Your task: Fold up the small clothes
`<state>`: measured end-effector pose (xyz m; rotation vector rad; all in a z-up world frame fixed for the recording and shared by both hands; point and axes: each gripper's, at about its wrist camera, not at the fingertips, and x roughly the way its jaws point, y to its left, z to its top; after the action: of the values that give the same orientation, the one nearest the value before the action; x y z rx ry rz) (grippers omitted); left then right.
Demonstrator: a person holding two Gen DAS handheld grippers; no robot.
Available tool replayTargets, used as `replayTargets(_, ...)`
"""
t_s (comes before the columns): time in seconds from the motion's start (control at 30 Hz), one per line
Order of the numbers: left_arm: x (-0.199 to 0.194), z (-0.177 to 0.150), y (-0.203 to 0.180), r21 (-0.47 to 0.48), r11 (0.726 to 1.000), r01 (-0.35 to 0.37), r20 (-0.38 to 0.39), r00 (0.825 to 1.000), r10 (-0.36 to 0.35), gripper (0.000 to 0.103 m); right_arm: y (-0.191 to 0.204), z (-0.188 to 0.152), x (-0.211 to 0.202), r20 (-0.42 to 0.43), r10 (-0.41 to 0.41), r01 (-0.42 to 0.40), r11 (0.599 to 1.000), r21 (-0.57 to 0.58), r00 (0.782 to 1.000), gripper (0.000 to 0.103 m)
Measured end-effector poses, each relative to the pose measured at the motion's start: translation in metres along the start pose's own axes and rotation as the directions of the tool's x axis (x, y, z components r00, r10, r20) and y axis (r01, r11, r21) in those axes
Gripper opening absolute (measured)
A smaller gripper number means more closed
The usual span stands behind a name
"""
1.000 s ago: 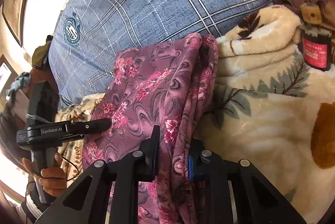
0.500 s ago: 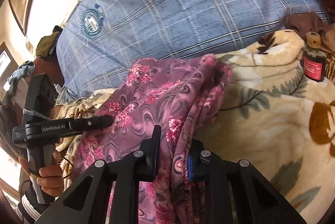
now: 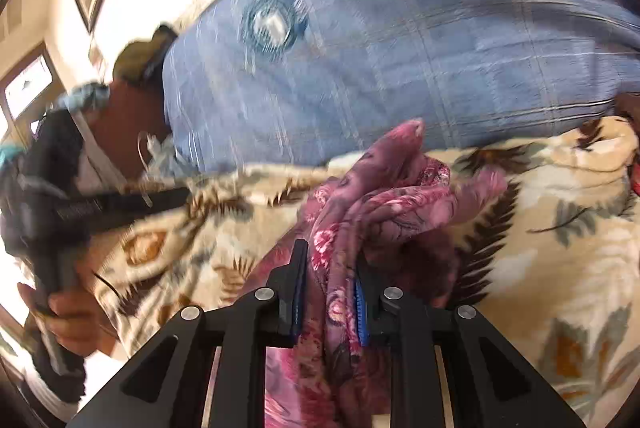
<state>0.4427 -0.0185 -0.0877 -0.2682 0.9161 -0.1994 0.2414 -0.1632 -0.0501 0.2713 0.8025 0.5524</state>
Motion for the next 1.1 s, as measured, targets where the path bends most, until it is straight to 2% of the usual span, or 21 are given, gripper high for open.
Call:
replayTargets(0.07,0.007,-0.010,0.015,-0.017,0.999,-0.031,-0.052,0.998,0.030,0.017,0.004,-0.010,0.012,-0.011,-0.022,0.023,1.000,0.009,1.000,0.020)
replayTargets(0.2,0.033,-0.031,0.040,-0.097,0.995,-0.019,-0.155,0.988,0.004,0.018,-0.023,-0.022,0.002,0.002,-0.068,0.067,0.989,0.129,0.998,0.020)
replayTargets(0.27,0.046,-0.039,0.046,-0.129,0.992,-0.003,-0.198,0.980,-0.023,0.020,-0.044,-0.033,-0.006,-0.024,-0.126,0.128,0.978,0.167,0.992,0.022)
replayTargets(0.3,0.054,-0.043,0.049,-0.155,0.988,0.015,-0.228,0.972,-0.050,0.022,-0.054,-0.039,-0.006,-0.051,-0.158,0.165,0.970,0.179,0.986,0.028)
replayTargets(0.37,0.065,-0.050,0.051,-0.209,0.975,0.077,-0.263,0.956,-0.132,0.026,-0.075,-0.049,-0.002,-0.130,-0.181,0.205,0.957,0.204,0.975,0.030)
replayTargets(0.4,0.069,-0.051,0.050,-0.225,0.969,0.100,-0.273,0.948,-0.161,0.029,-0.083,-0.052,-0.002,-0.143,-0.150,0.180,0.957,0.229,0.978,0.031)
replayTargets(0.43,0.072,-0.053,0.048,-0.234,0.965,0.118,-0.282,0.942,-0.183,0.031,-0.092,-0.054,-0.007,-0.119,-0.094,0.124,0.953,0.278,0.988,0.032)
replayTargets(0.47,0.074,-0.054,0.046,-0.236,0.964,0.126,-0.288,0.938,-0.193,0.032,-0.098,-0.053,-0.010,-0.095,-0.058,0.085,0.946,0.312,0.994,0.041)
replayTargets(0.5,0.075,-0.054,0.044,-0.233,0.963,0.134,-0.290,0.936,-0.201,0.034,-0.105,-0.050,-0.011,-0.069,-0.022,0.044,0.936,0.350,0.997,0.059)
replayTargets(0.53,0.075,-0.054,0.043,-0.229,0.963,0.142,-0.288,0.935,-0.206,0.035,-0.113,-0.046,-0.010,-0.048,0.010,0.009,0.923,0.384,0.999,0.066)
replayTargets(0.57,0.077,-0.052,0.040,-0.224,0.964,0.144,-0.286,0.936,-0.206,0.037,-0.117,-0.044,-0.008,-0.038,0.008,0.008,0.918,0.398,0.999,0.069)
replayTargets(0.67,0.083,-0.047,0.048,-0.243,0.957,0.156,-0.274,0.936,-0.222,0.046,-0.129,-0.039,0.007,-0.059,-0.004,0.027,0.917,0.398,0.998,0.069)
replayTargets(0.73,0.085,-0.047,0.054,-0.283,0.939,0.196,-0.262,0.926,-0.272,0.048,-0.140,-0.039,0.021,-0.091,0.011,0.029,0.907,0.421,0.996,0.069)
replayTargets(0.83,0.088,-0.046,0.059,-0.323,0.919,0.224,-0.255,0.915,-0.313,0.054,-0.153,-0.043,0.039,-0.064,0.151,-0.100,0.861,0.499,0.986,0.070)
replayTargets(0.93,0.096,-0.048,0.067,-0.363,0.894,0.261,-0.244,0.900,-0.362,0.054,-0.154,-0.045,0.052,-0.062,0.194,-0.134,0.845,0.518,0.979,0.070)
replayTargets(0.97,0.094,-0.049,0.068,-0.377,0.882,0.283,-0.238,0.890,-0.388,0.054,-0.153,-0.045,0.055,-0.076,0.194,-0.130,0.852,0.508,0.978,0.069)
replayTargets(1.03,0.094,-0.047,0.076,-0.410,0.835,0.369,-0.188,0.861,-0.473,0.057,-0.146,-0.044,0.056,-0.089,0.189,-0.125,0.872,0.473,0.978,0.070)
replayTargets(1.07,0.093,-0.047,0.081,-0.418,0.820,0.390,-0.158,0.858,-0.488,0.062,-0.145,-0.044,0.056,-0.092,0.197,-0.132,0.873,0.470,0.976,0.070)
replayTargets(1.1,0.087,-0.048,0.083,-0.415,0.816,0.403,-0.127,0.862,-0.490,0.070,-0.145,-0.045,0.055,-0.093,0.211,-0.143,0.870,0.472,0.973,0.070)
